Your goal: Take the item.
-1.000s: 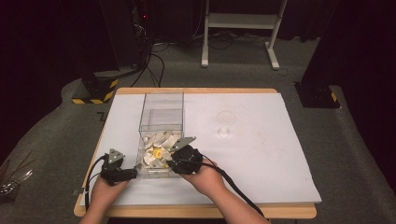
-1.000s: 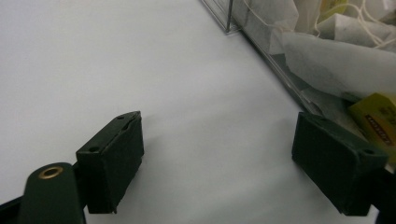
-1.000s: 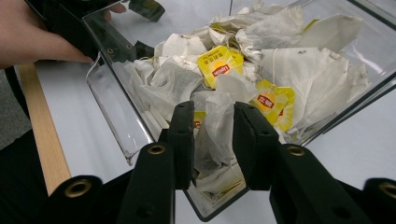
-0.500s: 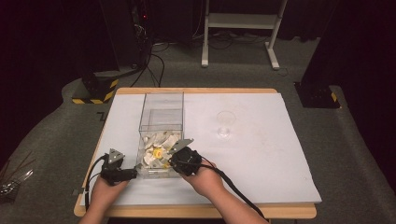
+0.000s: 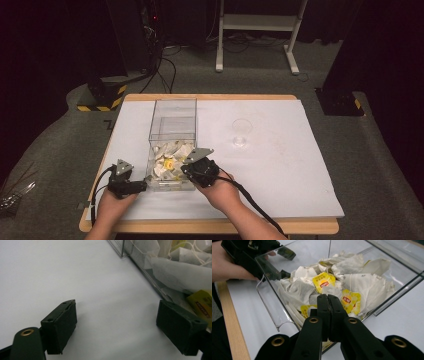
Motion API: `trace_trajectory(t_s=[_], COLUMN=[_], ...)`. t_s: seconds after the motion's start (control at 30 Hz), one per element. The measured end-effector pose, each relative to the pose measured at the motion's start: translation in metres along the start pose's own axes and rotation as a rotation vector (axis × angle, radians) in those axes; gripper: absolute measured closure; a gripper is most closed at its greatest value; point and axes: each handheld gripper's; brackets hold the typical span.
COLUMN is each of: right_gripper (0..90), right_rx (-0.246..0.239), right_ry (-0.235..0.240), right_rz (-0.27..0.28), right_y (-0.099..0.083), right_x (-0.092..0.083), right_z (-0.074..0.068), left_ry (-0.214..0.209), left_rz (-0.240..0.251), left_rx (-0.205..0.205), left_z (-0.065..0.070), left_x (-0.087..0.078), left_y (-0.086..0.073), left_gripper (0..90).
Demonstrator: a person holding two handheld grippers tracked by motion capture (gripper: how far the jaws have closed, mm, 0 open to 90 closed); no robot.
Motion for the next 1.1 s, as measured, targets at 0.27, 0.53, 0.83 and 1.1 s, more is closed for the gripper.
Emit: trace_trajectory(t_s=[0.27,0.53,0.83,1.1], right_gripper=[89.1,89.2,89.2,89.3], right_rx=[0.008,0.007,0.029,0.04], right_ry=[-0.011,-0.015,-0.024,-0.036], right_rz=[0.06,0.12,0.173,0.217], right_y=[0.003,0.007,0.011,0.016], right_x=[-0.008,-0.016,-0.026,-0.036], right_z=[0.0,0.0,0.005,0.008], left_ry=[0.0,0.0,0.0,0.0], left_rz=[0.001,0.0,0.0,0.0], left_rx=[-0.001,-0.002,-0.002,0.0], left_z=[0.0,0.0,0.0,0.0], left_x=[0.0,0.0,0.0,0.0], left_y=[0.0,0.0,0.0,0.0], left_gripper=[16.8,16.8,16.8,16.8])
Point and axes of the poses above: each handheld gripper's, and its own axes: x roughly forward along the jaws, y roughly out of its top, z roughly to its right, and after that the axes turned 4 degrees about y, right-handed
